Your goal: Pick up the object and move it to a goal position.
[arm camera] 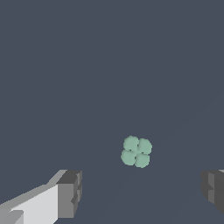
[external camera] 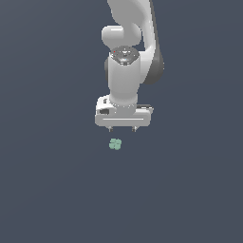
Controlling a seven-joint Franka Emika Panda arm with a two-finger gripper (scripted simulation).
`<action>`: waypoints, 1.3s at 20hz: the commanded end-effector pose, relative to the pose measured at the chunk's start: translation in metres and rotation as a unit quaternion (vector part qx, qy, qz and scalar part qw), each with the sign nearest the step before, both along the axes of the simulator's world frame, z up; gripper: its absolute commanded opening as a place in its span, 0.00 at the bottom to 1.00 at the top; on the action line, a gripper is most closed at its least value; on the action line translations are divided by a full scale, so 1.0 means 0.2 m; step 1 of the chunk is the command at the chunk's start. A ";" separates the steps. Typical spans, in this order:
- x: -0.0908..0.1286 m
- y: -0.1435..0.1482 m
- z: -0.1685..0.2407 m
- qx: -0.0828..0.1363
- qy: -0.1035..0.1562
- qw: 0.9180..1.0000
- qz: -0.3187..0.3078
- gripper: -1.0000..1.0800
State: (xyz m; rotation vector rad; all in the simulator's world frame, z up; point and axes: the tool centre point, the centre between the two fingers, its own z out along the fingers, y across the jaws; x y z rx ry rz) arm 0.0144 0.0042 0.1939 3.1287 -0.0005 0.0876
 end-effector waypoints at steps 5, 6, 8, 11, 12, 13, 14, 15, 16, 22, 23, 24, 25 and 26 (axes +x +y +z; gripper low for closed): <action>0.01 0.01 0.02 0.003 -0.006 1.000 -0.004 0.96; 0.01 0.02 0.03 0.004 -0.009 1.000 -0.007 0.96; 0.02 0.04 0.06 0.007 -0.016 1.000 -0.010 0.96; 0.03 0.05 0.08 0.009 -0.020 1.000 -0.011 0.96; 0.03 0.05 0.08 0.009 -0.020 1.000 -0.011 0.96; 0.03 0.05 0.08 0.009 -0.020 1.000 -0.011 0.96; 0.03 0.05 0.07 0.009 -0.019 1.000 -0.011 0.96; 0.03 0.04 0.06 0.009 -0.018 1.000 -0.013 0.96; 0.03 0.04 0.04 0.009 -0.017 1.000 -0.015 0.96; 0.00 -0.02 -0.15 0.011 -0.006 0.999 -0.037 0.96; -0.01 -0.03 -0.19 0.011 -0.003 0.999 -0.043 0.96; -0.02 -0.05 -0.25 0.011 0.000 0.999 -0.049 0.96; -0.04 -0.06 -0.30 0.011 0.004 0.998 -0.056 0.96; -0.05 -0.08 -0.36 0.011 0.007 0.998 -0.063 0.96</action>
